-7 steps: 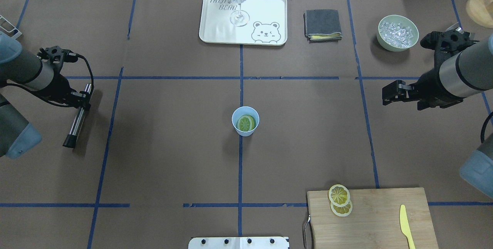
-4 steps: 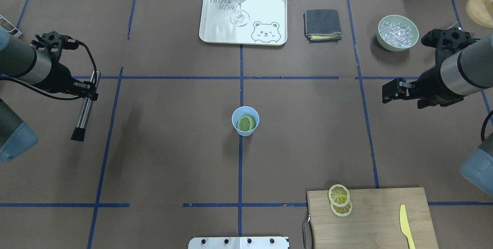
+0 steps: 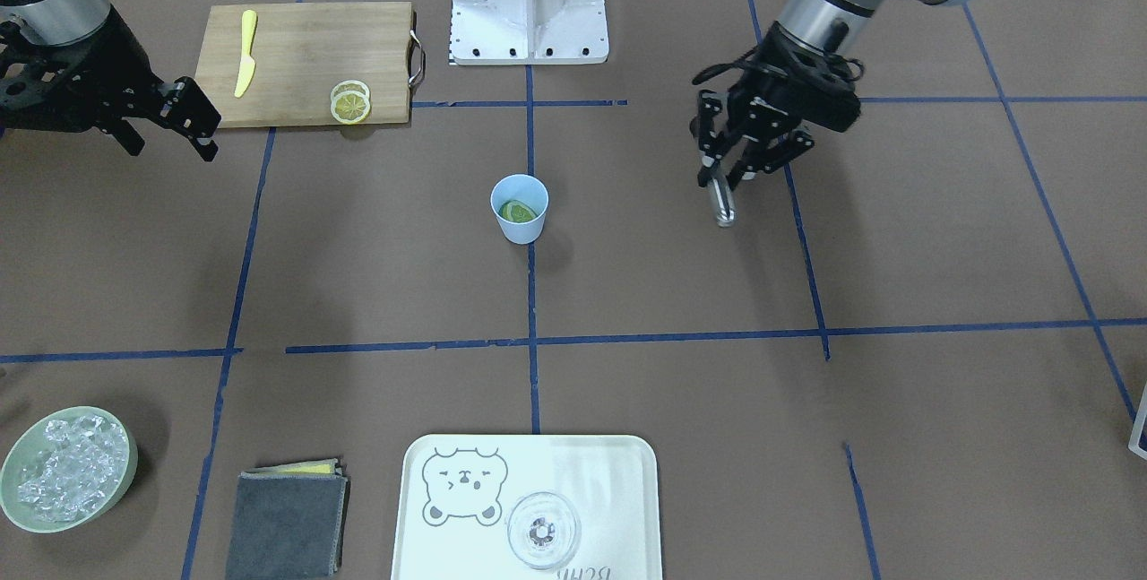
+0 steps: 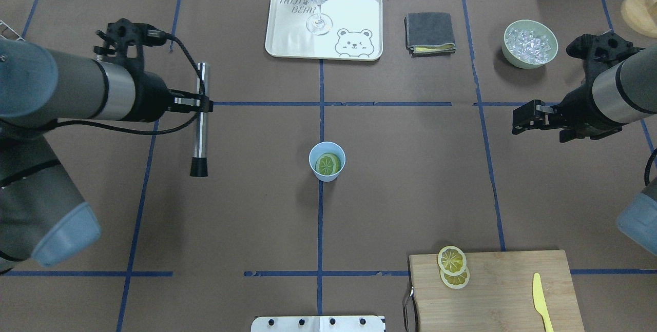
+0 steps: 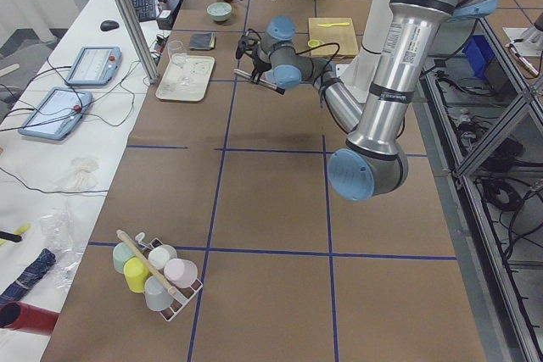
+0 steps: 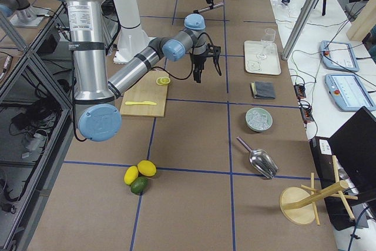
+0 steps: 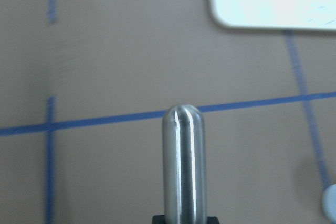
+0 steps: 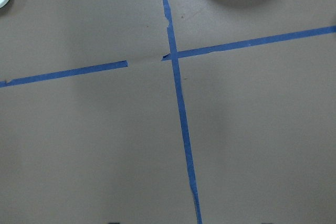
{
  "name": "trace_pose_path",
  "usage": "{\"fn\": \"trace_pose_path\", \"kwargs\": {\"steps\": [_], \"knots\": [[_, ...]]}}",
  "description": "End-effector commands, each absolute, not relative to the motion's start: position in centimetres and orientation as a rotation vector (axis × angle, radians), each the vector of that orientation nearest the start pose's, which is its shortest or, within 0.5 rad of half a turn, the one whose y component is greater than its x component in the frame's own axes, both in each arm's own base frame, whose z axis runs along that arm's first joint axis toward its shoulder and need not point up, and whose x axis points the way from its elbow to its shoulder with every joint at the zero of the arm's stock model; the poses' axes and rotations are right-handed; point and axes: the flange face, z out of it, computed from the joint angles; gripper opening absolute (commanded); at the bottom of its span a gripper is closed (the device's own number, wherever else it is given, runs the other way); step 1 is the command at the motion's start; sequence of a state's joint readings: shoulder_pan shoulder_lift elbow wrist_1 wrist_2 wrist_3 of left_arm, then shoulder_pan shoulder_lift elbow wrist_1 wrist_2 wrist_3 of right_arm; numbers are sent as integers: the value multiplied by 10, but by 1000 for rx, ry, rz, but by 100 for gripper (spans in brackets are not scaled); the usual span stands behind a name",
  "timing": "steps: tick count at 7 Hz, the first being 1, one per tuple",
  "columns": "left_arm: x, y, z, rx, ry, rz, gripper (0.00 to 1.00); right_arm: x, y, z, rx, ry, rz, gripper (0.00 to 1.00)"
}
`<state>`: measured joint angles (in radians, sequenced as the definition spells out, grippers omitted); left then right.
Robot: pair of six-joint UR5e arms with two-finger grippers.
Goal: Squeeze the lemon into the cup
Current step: 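Lift the muddler with the left gripper and carry it over the blue cup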
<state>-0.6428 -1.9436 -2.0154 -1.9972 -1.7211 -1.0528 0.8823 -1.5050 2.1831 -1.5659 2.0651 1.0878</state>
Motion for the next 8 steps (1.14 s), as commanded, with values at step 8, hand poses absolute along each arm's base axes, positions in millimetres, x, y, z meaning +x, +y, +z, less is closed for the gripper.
{"fn": "trace_pose_path", "kwargs": {"steps": [8], "knots": [[519,-324,155,1305,979,-259,0,-211,-423,347,36,-840,237,92]]}}
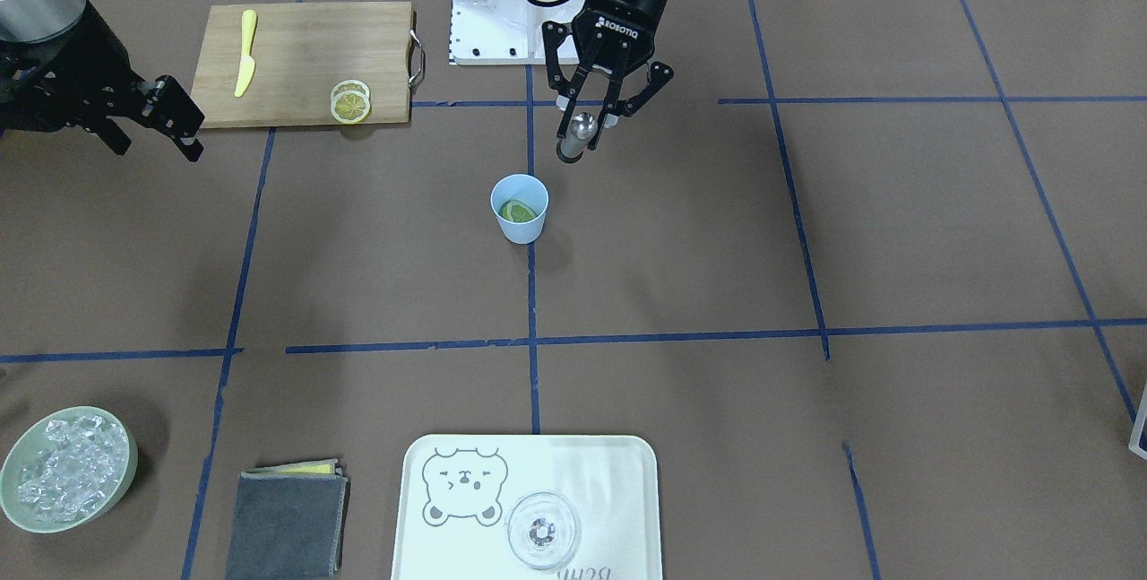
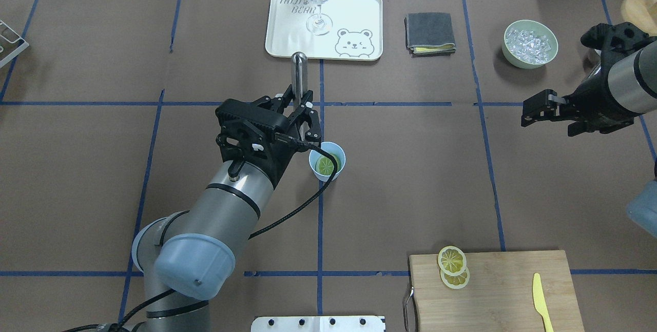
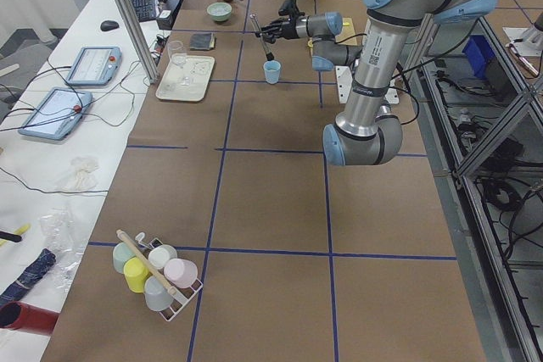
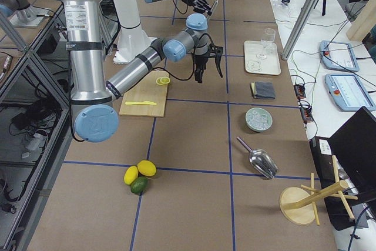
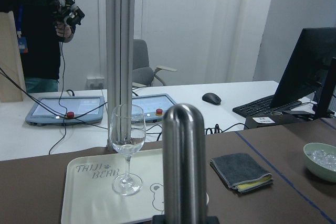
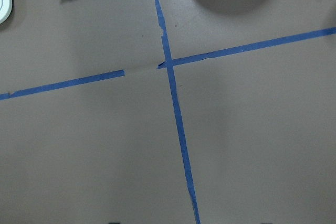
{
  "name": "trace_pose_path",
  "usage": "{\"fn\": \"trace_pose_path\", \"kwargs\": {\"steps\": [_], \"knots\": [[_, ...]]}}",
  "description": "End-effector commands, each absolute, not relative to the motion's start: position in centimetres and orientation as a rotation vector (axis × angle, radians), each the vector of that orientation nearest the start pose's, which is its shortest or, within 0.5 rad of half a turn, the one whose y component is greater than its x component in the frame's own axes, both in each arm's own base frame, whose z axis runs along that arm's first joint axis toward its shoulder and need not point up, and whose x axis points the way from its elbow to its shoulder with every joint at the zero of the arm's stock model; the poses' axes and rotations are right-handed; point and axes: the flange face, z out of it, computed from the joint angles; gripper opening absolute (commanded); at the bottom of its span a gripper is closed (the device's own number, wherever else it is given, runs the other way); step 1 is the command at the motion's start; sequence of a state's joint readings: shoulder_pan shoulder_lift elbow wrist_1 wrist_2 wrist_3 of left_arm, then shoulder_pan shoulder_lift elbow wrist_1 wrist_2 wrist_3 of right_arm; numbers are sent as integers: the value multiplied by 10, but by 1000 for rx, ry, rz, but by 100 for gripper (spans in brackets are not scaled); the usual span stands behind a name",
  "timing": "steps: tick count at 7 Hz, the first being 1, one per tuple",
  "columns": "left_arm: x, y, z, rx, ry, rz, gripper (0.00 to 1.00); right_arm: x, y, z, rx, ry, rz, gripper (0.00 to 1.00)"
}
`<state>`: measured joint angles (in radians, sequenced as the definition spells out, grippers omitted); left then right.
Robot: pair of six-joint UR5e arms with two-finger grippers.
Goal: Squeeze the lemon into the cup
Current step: 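Lower the muddler into the cup and press down on the lemon slice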
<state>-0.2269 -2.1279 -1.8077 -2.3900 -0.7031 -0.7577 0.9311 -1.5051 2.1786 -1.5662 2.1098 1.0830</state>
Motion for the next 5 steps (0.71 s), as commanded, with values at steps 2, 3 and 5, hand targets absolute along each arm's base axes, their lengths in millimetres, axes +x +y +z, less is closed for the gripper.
{"fn": "trace_pose_path", "kwargs": {"steps": [2,3,5], "knots": [[545,-321,157,1305,1049,-281,0,-208,-424,346,39,-841,243,100],[564,-323,157,1300,1033,-267,0,-206,-424,347,39,-839,246,100],[573,-324,154,1302,1024,-255,0,-203,-421,355,17,-836,250,100]]}}
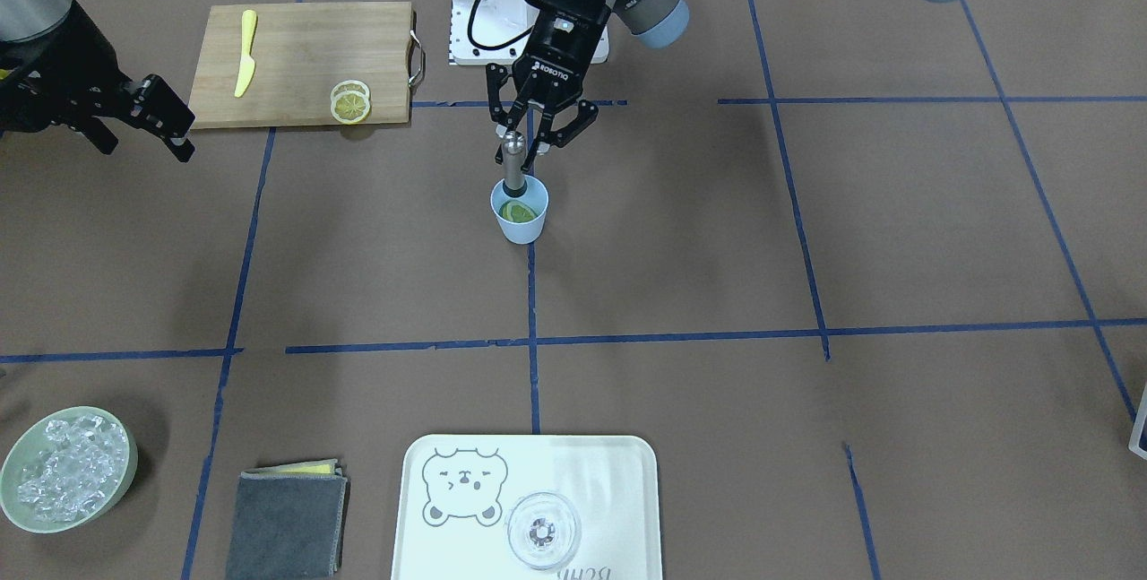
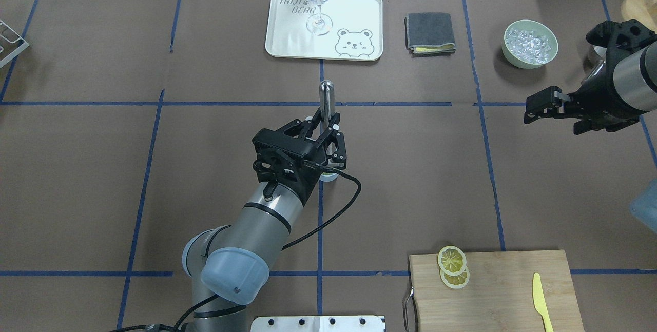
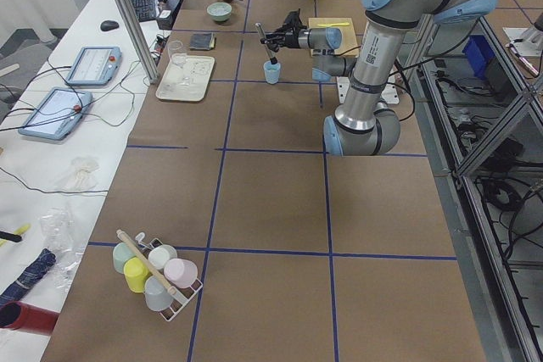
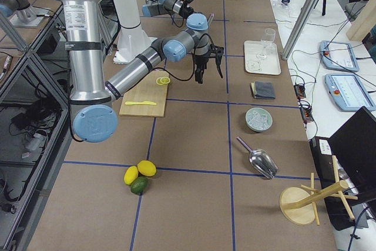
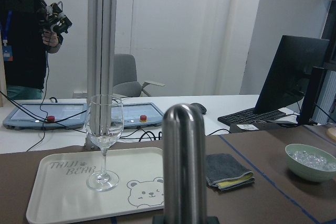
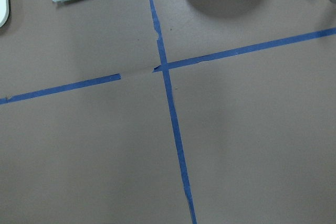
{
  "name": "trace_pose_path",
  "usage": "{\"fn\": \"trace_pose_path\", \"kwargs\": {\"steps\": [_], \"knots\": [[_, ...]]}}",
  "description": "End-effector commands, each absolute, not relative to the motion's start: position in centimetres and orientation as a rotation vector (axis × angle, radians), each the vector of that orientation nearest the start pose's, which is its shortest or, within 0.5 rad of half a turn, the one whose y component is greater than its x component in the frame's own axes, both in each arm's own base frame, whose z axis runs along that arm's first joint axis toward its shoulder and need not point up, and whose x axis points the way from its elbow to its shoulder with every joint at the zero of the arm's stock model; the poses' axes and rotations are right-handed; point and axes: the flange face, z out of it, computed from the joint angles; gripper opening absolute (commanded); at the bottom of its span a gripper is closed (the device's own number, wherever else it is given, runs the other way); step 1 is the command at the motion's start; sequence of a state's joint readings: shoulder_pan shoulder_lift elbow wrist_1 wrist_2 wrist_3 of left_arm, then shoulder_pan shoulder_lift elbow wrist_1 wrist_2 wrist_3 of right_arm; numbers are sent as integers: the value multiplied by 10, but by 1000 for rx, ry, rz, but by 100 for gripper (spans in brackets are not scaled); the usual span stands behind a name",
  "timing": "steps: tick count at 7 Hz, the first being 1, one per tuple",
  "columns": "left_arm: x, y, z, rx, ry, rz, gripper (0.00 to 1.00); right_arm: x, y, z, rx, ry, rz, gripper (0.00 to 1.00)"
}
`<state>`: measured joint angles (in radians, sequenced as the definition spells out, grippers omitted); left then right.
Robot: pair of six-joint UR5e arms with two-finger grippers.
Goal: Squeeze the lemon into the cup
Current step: 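Lower the muddler into the cup and press down on the lemon slice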
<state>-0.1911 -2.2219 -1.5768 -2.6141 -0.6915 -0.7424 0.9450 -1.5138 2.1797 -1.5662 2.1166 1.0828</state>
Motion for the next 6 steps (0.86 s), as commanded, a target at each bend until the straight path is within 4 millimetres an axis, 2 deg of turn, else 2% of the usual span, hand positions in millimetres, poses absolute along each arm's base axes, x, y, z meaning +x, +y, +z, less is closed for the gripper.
{"fn": "trace_pose_path", "kwargs": {"steps": [1,4,6], "knots": [[580,-325,159,1300,1010,-242,0,-201,-421,356,13,-836,253,100],[581,-325,164,1300,1001,-233,0,-201,-421,356,12,-837,252,100],[594,-328,179,1292,966,-210,0,-201,-421,357,11,-836,253,100]]}}
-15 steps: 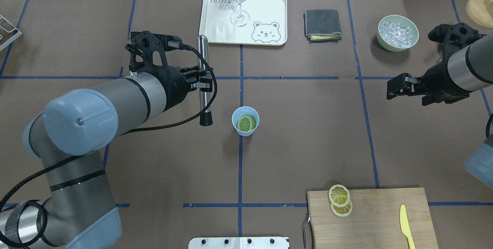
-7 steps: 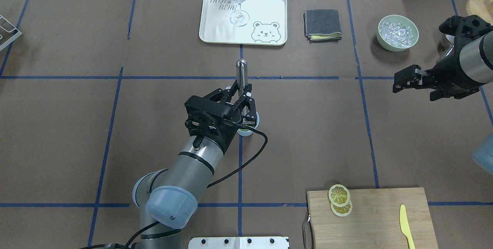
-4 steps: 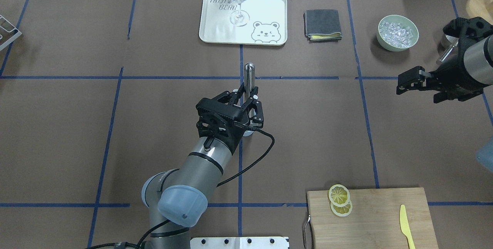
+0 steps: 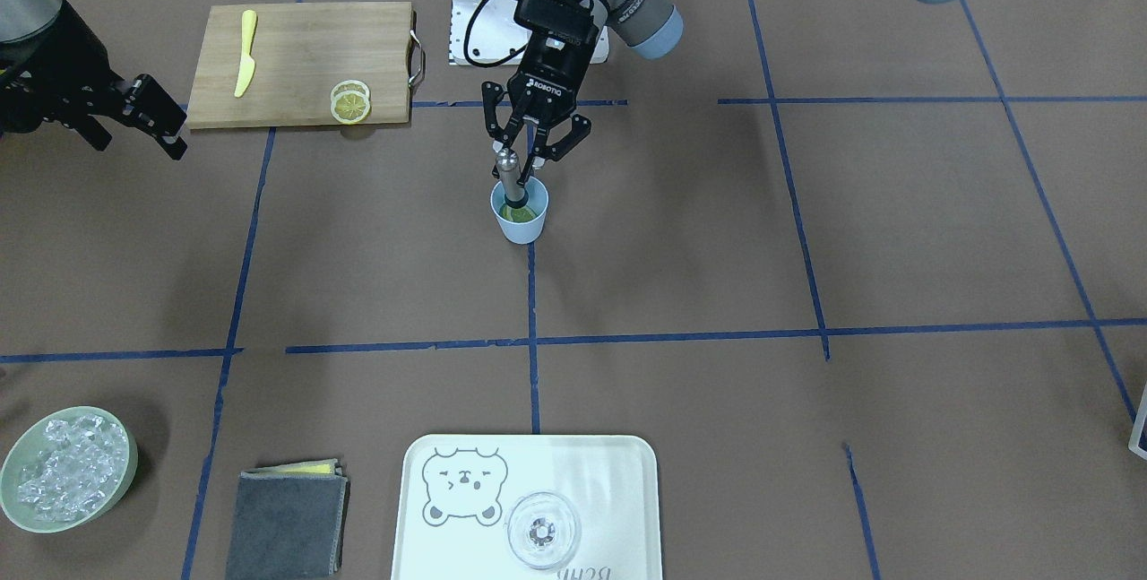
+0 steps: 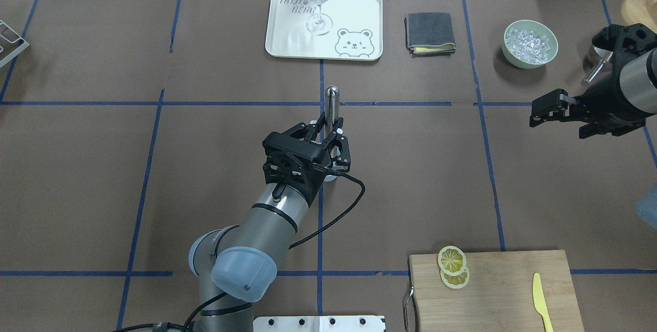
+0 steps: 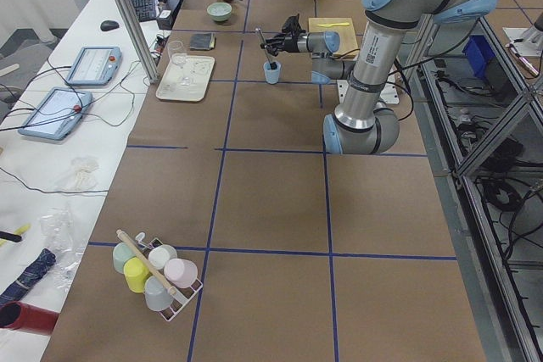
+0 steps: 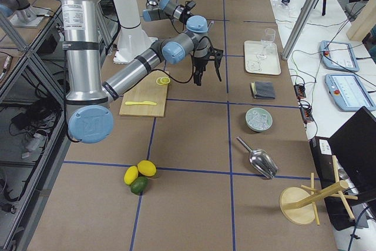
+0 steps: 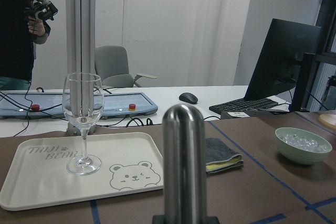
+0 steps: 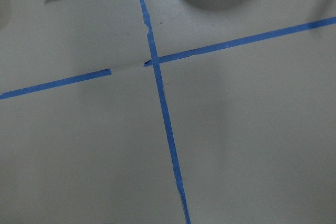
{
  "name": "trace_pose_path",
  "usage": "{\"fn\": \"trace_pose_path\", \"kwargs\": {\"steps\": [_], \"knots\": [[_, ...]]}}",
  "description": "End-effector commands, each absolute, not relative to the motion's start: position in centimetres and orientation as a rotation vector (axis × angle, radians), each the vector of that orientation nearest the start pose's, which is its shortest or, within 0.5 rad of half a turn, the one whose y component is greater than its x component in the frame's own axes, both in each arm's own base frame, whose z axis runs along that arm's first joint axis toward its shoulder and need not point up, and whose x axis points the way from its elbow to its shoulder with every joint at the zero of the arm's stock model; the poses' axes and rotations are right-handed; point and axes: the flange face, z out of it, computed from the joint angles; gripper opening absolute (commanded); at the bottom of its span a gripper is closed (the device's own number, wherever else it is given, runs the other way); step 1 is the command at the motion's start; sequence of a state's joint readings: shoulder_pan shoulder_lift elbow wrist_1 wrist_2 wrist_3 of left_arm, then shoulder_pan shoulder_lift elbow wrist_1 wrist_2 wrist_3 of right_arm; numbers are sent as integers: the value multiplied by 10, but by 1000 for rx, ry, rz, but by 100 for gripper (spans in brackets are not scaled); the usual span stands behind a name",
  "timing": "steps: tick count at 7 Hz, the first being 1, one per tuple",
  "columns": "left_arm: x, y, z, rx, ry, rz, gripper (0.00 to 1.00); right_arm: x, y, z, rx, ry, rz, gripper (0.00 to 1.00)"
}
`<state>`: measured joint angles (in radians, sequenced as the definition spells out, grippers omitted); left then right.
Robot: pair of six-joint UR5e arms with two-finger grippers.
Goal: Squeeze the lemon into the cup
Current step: 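Lower the muddler into the cup and press down on the lemon slice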
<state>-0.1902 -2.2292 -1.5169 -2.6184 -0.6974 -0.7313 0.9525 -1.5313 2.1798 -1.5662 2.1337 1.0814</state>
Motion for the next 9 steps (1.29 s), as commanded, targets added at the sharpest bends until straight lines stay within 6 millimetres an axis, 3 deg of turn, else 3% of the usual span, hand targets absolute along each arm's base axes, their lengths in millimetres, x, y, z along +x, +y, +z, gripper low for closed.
{"fn": "trace_pose_path", "kwargs": {"steps": [1,7,8,9], "knots": [[597,-328,182,1290,960,-205,0,-201,-421,357,11,-836,253,100],[604,-329,191,1286,940,-189,0,-202,-421,356,11,-837,252,100],[590,-326,165,1319,960,-157,0,-202,-421,356,12,-838,252,100],[557,-319,134,1379,981,-127,0,-202,-421,354,14,-841,252,100]]}}
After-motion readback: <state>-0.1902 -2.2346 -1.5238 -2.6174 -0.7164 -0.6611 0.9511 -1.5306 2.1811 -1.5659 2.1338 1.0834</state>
